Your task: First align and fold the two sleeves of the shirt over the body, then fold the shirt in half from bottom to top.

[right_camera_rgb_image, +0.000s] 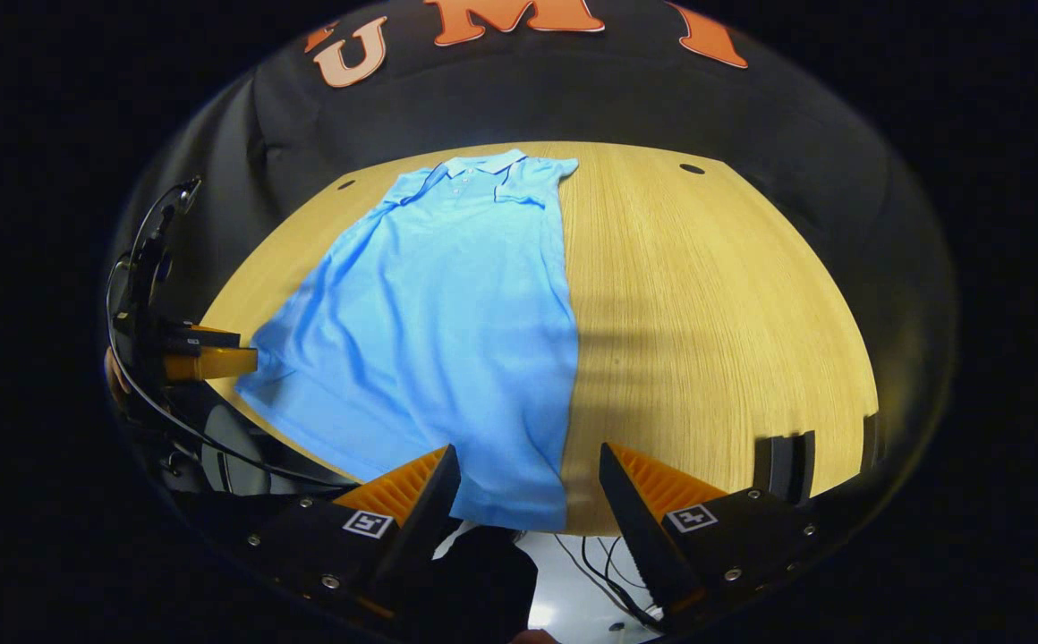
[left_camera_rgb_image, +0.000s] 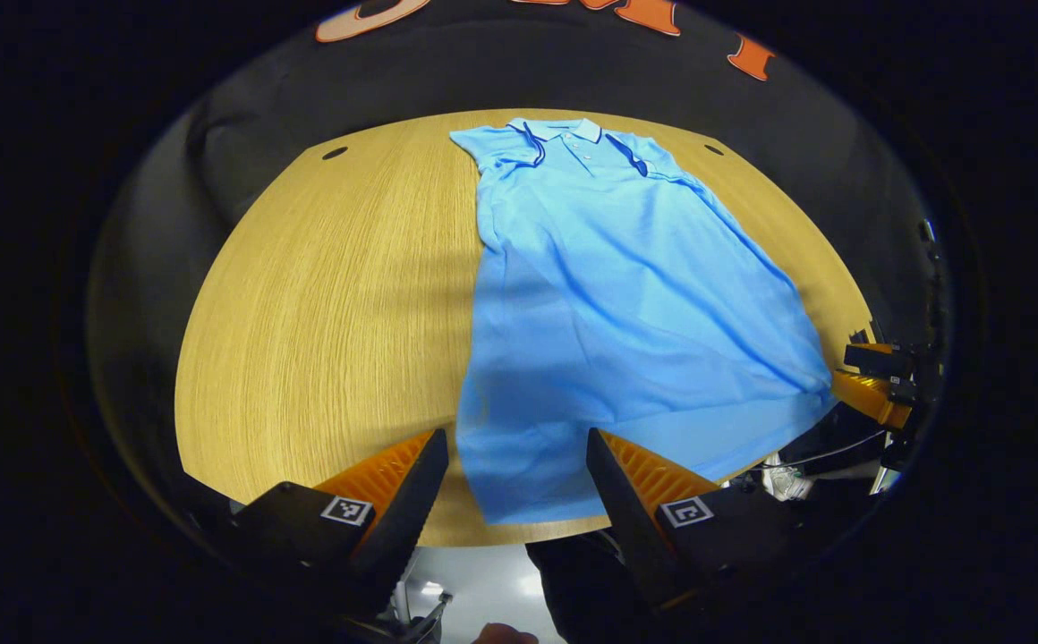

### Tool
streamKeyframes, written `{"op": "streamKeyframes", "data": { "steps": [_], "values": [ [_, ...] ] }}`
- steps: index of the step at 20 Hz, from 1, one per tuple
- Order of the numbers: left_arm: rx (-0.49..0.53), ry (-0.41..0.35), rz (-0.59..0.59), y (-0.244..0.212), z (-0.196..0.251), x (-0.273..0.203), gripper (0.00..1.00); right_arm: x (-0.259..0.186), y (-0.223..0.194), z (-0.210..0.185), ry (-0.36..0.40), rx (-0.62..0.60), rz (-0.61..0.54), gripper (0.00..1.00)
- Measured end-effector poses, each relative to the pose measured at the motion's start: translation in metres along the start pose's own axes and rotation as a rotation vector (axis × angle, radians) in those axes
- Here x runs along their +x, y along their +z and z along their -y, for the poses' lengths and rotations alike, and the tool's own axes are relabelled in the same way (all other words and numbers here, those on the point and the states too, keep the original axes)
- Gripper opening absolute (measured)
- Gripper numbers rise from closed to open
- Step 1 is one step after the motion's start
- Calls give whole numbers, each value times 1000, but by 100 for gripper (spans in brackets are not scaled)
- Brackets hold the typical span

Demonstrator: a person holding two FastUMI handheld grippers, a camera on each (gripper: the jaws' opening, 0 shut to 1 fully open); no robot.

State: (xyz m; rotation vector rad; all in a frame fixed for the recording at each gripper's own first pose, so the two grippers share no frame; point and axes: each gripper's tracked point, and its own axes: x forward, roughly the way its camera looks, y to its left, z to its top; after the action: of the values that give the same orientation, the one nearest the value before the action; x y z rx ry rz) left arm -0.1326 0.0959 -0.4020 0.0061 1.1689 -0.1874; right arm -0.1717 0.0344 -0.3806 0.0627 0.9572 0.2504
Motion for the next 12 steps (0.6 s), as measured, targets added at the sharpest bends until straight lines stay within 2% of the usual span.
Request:
{"op": "streamKeyframes", "data": {
  "steps": [5,6,7,8,10,11,12],
  "values": [
    [-25,31,-18,-18,-3,11,100,7,-21,-7,-10,-6,-44,95],
    [-24,34,-18,-23,-2,11,100,8,-17,-6,-25,-17,-13,95],
    [-17,40,18,-16,-3,13,100,11,-19,-3,-48,-26,-12,87],
    [-27,41,32,-17,-4,12,100,14,-15,0,-77,-35,19,93],
    [-33,47,90,-14,-6,16,100,16,-10,-7,-75,-44,72,83],
    [-32,51,106,-13,-6,16,100,16,-9,-10,-69,-47,98,73],
    [-35,57,120,-12,-6,14,100,18,-9,-11,-69,-53,111,67]
  ]
}}
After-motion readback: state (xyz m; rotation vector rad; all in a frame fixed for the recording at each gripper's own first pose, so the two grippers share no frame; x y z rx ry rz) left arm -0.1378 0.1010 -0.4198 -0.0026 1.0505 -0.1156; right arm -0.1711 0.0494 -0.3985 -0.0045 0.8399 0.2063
